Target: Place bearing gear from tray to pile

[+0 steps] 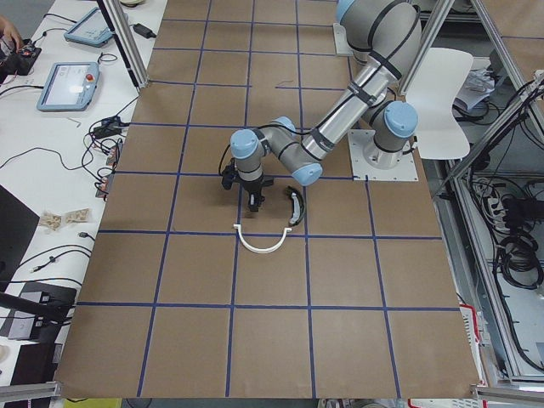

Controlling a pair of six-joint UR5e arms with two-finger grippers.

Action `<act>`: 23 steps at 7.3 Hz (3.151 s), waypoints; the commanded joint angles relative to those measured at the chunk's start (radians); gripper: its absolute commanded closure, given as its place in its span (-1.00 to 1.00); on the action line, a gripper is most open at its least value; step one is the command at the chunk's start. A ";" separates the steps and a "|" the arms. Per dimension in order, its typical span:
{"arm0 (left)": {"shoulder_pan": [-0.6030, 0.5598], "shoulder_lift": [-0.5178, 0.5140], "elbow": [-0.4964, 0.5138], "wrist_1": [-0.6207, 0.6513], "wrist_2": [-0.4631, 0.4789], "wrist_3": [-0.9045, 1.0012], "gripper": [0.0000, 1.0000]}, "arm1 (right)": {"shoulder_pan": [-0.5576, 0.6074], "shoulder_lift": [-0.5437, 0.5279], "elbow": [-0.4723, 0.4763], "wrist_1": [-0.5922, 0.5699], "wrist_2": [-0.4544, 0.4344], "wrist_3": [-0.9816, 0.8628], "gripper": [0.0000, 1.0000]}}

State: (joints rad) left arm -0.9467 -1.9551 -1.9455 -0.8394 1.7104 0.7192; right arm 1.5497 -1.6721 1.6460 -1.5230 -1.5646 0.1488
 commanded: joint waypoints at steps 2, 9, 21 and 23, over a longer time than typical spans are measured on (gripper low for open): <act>-0.016 0.039 0.019 -0.026 0.001 -0.007 -1.00 | 0.001 -0.001 0.000 0.003 0.000 0.002 -1.00; -0.468 0.235 0.624 -0.936 -0.028 -0.681 -1.00 | 0.001 -0.001 0.002 0.003 0.000 0.002 -1.00; -0.580 0.397 0.416 -0.765 -0.164 -0.684 -1.00 | -0.002 0.000 0.002 -0.005 0.003 -0.008 -1.00; -0.580 0.392 0.418 -0.793 -0.161 -0.684 -1.00 | -0.003 0.000 0.002 0.001 0.000 -0.018 -1.00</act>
State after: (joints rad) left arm -1.5260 -1.5608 -1.5299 -1.6195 1.5441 0.0345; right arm 1.5456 -1.6722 1.6475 -1.5231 -1.5641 0.1336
